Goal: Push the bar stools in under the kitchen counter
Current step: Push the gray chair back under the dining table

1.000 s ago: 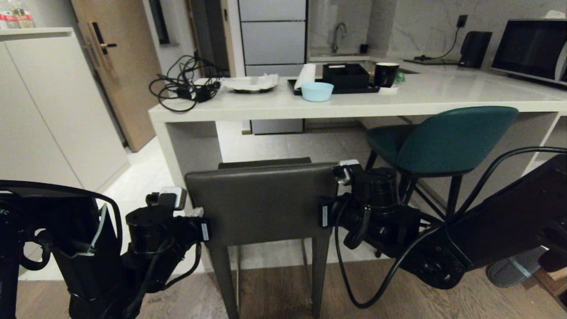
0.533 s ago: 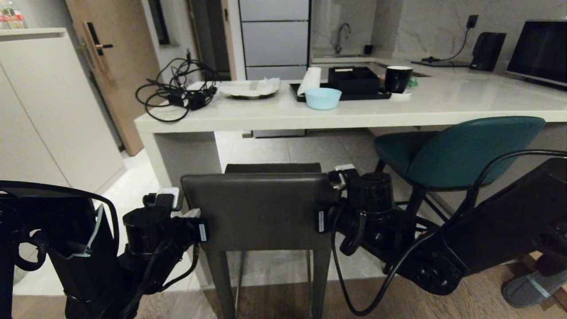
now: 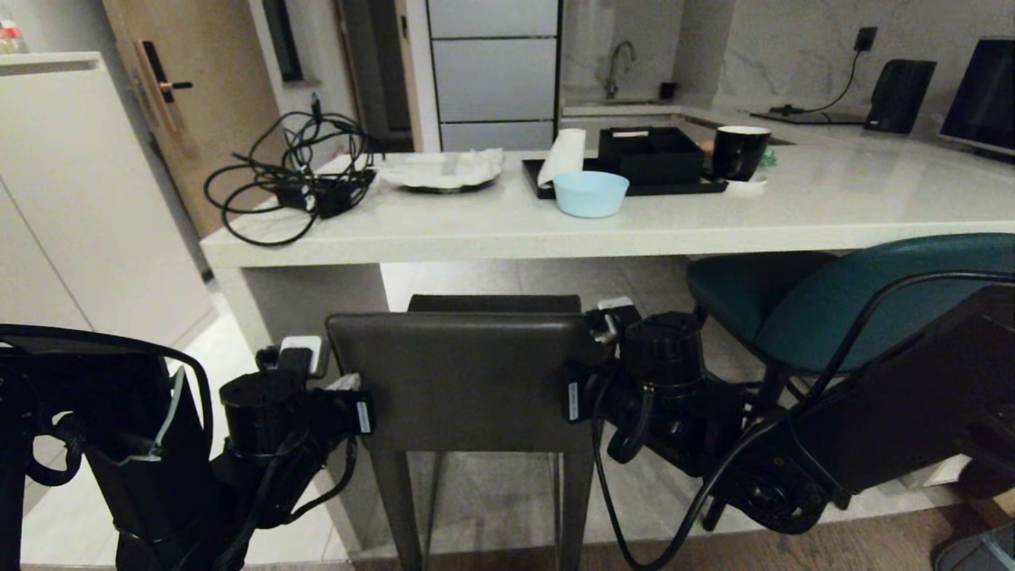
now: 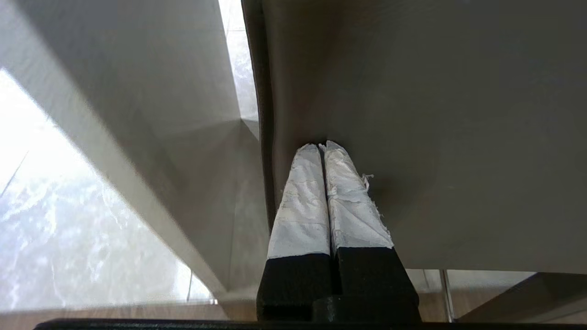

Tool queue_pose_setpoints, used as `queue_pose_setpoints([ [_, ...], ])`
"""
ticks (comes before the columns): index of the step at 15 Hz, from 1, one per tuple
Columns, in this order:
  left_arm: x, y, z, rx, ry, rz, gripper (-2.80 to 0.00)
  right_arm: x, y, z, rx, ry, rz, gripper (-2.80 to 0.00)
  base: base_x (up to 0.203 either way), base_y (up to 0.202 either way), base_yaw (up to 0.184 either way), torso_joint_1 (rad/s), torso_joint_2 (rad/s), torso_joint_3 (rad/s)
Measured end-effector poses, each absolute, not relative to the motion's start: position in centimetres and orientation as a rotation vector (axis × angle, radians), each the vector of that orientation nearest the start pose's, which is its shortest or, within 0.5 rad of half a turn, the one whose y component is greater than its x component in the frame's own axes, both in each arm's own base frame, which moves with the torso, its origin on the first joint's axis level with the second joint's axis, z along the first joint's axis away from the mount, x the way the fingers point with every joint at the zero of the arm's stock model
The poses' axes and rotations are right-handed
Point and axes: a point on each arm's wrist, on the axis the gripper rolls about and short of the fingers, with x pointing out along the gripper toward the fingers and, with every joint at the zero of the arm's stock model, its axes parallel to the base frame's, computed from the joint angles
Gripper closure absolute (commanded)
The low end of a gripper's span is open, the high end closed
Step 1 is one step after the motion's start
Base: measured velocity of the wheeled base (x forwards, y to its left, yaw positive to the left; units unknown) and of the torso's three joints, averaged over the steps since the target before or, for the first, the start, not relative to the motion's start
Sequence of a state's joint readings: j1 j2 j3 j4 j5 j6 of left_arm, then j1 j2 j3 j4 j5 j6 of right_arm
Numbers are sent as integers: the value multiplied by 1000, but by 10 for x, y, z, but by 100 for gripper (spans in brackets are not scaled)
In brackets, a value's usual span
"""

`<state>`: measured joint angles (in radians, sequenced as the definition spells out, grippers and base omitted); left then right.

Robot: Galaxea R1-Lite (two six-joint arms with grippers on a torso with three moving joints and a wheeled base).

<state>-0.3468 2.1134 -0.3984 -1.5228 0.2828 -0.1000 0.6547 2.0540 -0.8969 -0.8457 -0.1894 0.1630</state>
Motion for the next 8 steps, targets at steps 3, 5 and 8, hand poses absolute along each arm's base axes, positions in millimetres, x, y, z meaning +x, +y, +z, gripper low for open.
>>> queue_pose_setpoints([
  [3,287,-98,54,-39,189,-56,0,300,225,104,30,324,434,0,189,0,1,-1,1,4],
  [5,283,-99,54,-41,197,-69,0,301,225,105,33,318,433,0,101,0,1,11,5,2],
  [8,264,-103,54,-29,230,-98,0,299,224,104,31,323,432,0,0,0,0,0,0,0],
])
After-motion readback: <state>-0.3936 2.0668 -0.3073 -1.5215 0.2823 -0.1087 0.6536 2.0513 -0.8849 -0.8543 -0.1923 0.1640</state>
